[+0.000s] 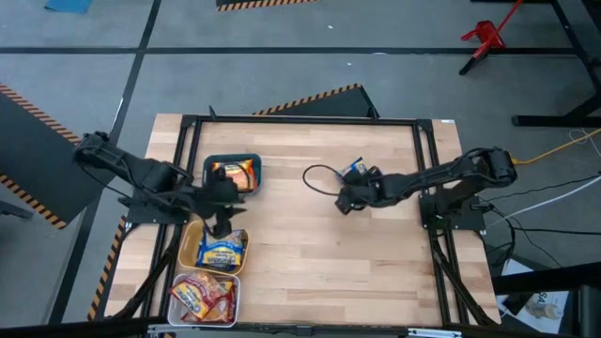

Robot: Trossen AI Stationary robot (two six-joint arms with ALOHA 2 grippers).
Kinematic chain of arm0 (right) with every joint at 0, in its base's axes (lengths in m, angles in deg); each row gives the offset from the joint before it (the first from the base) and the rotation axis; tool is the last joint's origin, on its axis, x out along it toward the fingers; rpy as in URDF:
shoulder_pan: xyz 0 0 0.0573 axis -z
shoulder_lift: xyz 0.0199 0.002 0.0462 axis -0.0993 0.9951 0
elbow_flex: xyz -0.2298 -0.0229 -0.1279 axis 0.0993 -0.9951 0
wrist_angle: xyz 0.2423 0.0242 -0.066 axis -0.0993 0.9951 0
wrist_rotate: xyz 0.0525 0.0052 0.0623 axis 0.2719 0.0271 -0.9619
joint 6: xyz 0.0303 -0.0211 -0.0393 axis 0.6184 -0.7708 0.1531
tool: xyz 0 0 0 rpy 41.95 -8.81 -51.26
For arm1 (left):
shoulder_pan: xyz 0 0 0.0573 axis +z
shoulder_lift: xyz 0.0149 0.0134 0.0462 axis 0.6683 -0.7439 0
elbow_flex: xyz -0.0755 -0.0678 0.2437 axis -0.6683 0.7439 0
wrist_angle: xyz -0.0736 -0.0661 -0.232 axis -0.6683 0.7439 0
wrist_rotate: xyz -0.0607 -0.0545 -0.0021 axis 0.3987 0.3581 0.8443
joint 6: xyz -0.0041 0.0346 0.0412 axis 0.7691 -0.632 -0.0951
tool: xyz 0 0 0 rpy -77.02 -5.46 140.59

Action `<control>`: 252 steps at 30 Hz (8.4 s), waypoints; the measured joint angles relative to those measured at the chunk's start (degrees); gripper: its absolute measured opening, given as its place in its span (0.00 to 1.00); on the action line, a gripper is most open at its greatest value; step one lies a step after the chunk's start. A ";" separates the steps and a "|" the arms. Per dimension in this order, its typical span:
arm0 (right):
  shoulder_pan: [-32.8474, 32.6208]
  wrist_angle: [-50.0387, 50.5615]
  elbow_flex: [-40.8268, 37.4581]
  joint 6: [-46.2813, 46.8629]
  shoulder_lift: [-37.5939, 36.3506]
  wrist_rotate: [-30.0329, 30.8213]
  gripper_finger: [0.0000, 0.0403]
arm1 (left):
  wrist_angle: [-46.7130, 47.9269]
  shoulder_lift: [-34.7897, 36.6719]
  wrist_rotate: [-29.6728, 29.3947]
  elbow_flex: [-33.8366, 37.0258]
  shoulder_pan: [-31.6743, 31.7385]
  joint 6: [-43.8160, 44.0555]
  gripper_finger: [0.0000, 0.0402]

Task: Sort Maruchan noodles
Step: Put the blue noodle pack into the yellow bin

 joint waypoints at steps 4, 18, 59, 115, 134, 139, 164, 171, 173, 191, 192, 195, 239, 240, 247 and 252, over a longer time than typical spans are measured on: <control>4.51 4.56 0.00 -3.39 -0.20 1.19 0.79 | -7.35 0.00 -6.28 -2.74 0.00 0.00 0.25; 25.19 6.06 0.02 -22.58 -0.63 -20.66 0.79 | -22.89 -0.11 -7.17 -3.16 -1.04 -1.54 0.25; 12.01 -7.27 -4.74 -6.69 -4.15 -37.18 0.79 | -38.62 -24.35 -14.67 -3.09 2.40 1.89 0.25; -10.81 -35.40 -14.90 9.95 -1.42 -12.48 0.79 | -45.41 -39.73 18.40 0.32 25.85 -3.09 0.50; -10.85 -40.49 -14.88 6.56 5.53 -13.85 0.79 | -52.38 -47.54 29.92 0.08 29.89 4.28 0.71; -10.85 -40.54 -14.84 4.60 6.53 -12.51 0.79 | -53.15 -50.22 32.79 0.15 30.41 6.51 0.71; -10.85 -41.70 -13.35 0.15 9.22 -11.63 0.79 | -60.68 -53.94 45.92 0.16 29.97 15.38 0.46; -10.81 -41.15 -13.38 -1.13 8.26 -14.80 0.79 | -62.96 -53.94 48.43 0.16 29.99 18.40 0.42; -10.78 -40.33 -13.46 -1.18 6.97 -17.82 0.79 | -63.06 -53.94 49.86 0.16 29.97 19.01 0.41; -13.46 -31.28 -13.40 -2.13 1.70 -30.37 0.79 | -66.90 -51.87 68.53 0.12 29.41 20.10 0.39; -14.05 -31.28 -13.40 -1.94 1.70 -29.87 0.79 | -66.86 -51.40 69.49 0.05 29.38 20.10 0.39; -16.32 -31.34 -13.40 -1.08 1.70 -29.00 0.79 | -65.92 -49.11 72.15 0.22 29.42 20.60 0.39; -33.30 -32.57 -13.44 15.50 1.70 -11.39 0.79 | 12.02 -7.59 54.51 1.54 9.14 -14.33 0.39; -33.30 -32.57 -13.44 15.62 1.70 -11.39 0.79 | 11.69 -7.11 55.00 2.79 9.14 -14.28 0.39; -33.30 -32.52 -13.44 16.92 1.70 -11.35 0.79 | 9.37 0.70 57.67 14.06 10.29 -10.64 0.39; -33.30 -32.50 -13.44 16.92 1.70 -10.53 0.79 | 0.25 6.51 57.64 18.94 11.35 -4.78 0.39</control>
